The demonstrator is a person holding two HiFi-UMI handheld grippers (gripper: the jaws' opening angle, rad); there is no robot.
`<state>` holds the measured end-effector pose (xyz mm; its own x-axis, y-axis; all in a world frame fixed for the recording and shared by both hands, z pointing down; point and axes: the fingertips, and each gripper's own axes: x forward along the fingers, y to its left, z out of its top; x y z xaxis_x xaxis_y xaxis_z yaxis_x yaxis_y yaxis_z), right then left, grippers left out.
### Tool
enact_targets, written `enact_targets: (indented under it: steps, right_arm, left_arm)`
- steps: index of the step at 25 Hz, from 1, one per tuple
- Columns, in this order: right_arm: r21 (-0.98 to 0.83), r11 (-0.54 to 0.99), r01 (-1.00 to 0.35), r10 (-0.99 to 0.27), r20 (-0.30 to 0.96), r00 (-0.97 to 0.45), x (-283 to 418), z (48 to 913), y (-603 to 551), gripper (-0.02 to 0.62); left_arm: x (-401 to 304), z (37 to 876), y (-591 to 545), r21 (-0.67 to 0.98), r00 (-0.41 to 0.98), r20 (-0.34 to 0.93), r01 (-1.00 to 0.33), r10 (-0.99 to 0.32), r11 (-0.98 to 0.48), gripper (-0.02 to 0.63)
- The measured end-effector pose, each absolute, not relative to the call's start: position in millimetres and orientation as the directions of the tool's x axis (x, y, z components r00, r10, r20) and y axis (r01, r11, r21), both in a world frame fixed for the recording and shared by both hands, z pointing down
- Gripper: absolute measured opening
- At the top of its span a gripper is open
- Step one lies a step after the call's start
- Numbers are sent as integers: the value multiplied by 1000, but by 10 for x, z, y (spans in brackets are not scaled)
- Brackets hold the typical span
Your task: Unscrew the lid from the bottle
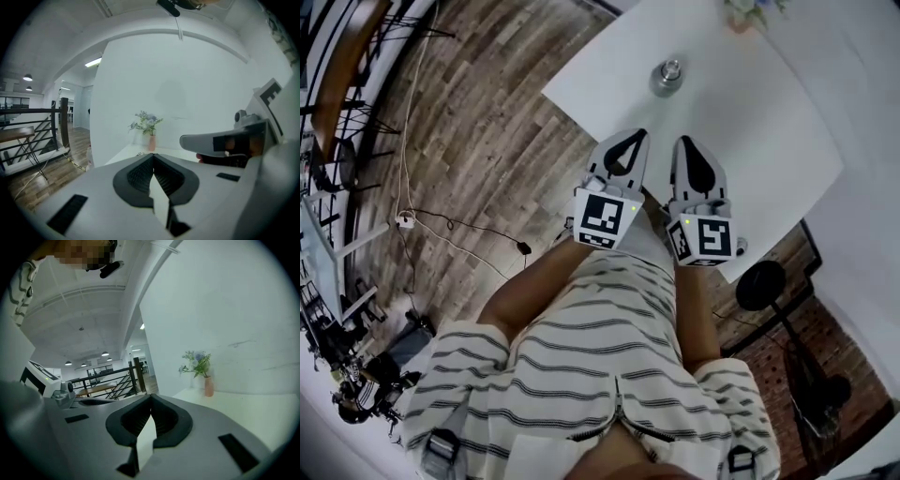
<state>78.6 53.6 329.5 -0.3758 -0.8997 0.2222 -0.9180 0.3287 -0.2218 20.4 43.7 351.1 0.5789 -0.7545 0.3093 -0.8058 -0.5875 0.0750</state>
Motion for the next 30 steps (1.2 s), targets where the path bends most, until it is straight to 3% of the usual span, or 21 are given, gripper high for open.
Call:
enact_targets:
  steps: [10, 12, 30]
  right_arm:
    - [-249, 365, -897, -869, 255, -424, 909, 3571, 156, 8]
    - [-268, 370, -890, -863, 257, -436, 899, 3648, 89, 22]
    - [-253, 426, -868, -798, 346, -493, 839, 4226, -535, 252]
  left_arm:
    - [381, 3788, 62, 54, 536, 342, -831, -772, -553, 0]
    - [382, 3872, 0, 47, 537, 349, -828, -768, -558, 27]
    - [497, 4687, -501, 42, 583, 408, -780, -702, -624, 245]
